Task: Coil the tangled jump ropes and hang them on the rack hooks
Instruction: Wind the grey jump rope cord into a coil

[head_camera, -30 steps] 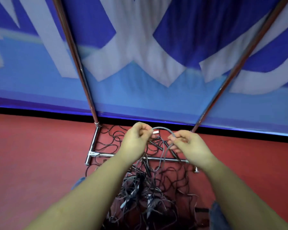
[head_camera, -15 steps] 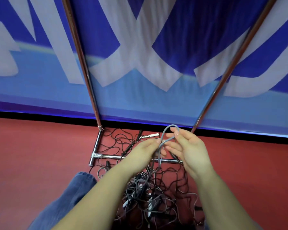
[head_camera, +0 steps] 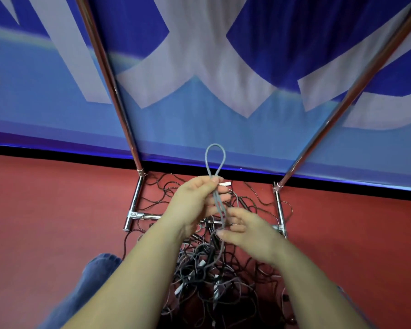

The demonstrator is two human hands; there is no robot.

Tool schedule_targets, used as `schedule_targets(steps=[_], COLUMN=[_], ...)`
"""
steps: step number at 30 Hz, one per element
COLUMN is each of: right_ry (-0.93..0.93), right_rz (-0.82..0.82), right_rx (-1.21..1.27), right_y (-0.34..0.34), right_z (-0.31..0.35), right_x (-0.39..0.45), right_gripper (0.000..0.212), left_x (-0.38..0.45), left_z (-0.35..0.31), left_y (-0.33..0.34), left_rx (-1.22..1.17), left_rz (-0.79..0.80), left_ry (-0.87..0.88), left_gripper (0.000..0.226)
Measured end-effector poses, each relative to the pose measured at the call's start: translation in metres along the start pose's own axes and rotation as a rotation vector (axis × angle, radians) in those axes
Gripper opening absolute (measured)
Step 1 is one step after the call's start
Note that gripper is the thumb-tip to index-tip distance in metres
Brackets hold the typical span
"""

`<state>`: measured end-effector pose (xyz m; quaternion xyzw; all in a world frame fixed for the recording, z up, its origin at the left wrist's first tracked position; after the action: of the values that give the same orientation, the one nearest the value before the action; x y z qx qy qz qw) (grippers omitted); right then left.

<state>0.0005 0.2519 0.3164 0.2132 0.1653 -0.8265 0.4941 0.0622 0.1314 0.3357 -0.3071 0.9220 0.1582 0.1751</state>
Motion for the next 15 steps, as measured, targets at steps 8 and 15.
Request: schedule_targets(steps=[8,15], right_ry=[-0.068,-0.055], right_rz=[-0.19,-0.257], right_rx=[0.194,0.94], right_y=[0.004,-0.016], right_z=[0.006,0.023], right_x=[0.009,0.003], right_gripper=[0.014,0.02], left_x=[0.009,-0.001], left_z=[-0.002,0.024], left_y=[-0.008,-0.001], left_rx=[-0.108,0.656], left_rz=[-0.115,0.188], left_ry=[0.027,-0.036], left_gripper=[0.017,0.041])
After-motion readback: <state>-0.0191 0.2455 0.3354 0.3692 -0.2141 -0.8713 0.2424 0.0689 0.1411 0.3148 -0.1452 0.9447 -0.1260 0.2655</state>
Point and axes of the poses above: each hand's wrist, its own x-axis towards the middle knuckle, its own y-axis out of the palm, z = x × y, the point moved 3 cm from there along x, towards the middle knuckle, and after that the axes turned 14 degrees about x, right-handed, at the moved point
